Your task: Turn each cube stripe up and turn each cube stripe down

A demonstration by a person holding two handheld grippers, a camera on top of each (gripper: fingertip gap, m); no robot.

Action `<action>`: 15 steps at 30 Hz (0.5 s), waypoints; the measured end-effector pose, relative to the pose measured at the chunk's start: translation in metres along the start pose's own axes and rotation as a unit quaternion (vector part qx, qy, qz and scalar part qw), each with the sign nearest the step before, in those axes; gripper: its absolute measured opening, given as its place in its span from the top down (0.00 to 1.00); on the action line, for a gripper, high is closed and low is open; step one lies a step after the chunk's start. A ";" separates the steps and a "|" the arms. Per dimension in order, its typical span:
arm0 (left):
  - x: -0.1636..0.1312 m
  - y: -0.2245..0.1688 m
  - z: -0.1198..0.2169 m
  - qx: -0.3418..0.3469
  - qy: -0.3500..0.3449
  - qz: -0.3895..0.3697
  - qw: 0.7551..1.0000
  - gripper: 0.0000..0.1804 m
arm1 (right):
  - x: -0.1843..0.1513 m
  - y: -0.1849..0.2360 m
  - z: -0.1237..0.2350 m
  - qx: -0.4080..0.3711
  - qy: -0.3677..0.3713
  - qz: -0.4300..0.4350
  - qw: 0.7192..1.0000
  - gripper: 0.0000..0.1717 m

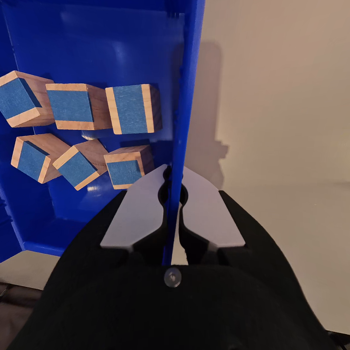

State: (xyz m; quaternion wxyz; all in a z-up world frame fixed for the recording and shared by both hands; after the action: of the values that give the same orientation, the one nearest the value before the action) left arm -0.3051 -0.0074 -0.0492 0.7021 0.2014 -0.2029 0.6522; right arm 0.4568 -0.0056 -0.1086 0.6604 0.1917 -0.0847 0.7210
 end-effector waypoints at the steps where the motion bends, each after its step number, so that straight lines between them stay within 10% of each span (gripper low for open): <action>1: -0.003 0.000 -0.002 0.001 0.010 0.001 1.000 0.61 | 0.000 0.000 0.000 0.000 0.000 0.002 1.000 0.96; 15: -0.024 0.003 -0.024 0.005 0.090 0.000 0.996 0.70 | 0.000 0.000 0.000 -0.003 0.003 0.017 1.000 0.95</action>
State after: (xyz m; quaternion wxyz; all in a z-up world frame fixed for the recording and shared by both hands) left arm -0.3089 -0.0144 -0.0822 0.7167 0.1455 -0.1359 0.6683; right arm 0.4567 -0.0059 -0.1089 0.6492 0.1858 -0.0882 0.7323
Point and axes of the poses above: each gripper's, where its closed fingertips meet, z back along the fingers, x out of its top, y = z × x across the jaws, the point moved 2 cm from there along z, back along the fingers, and after that the axes turned 11 degrees about -y, right-handed, at the moved point
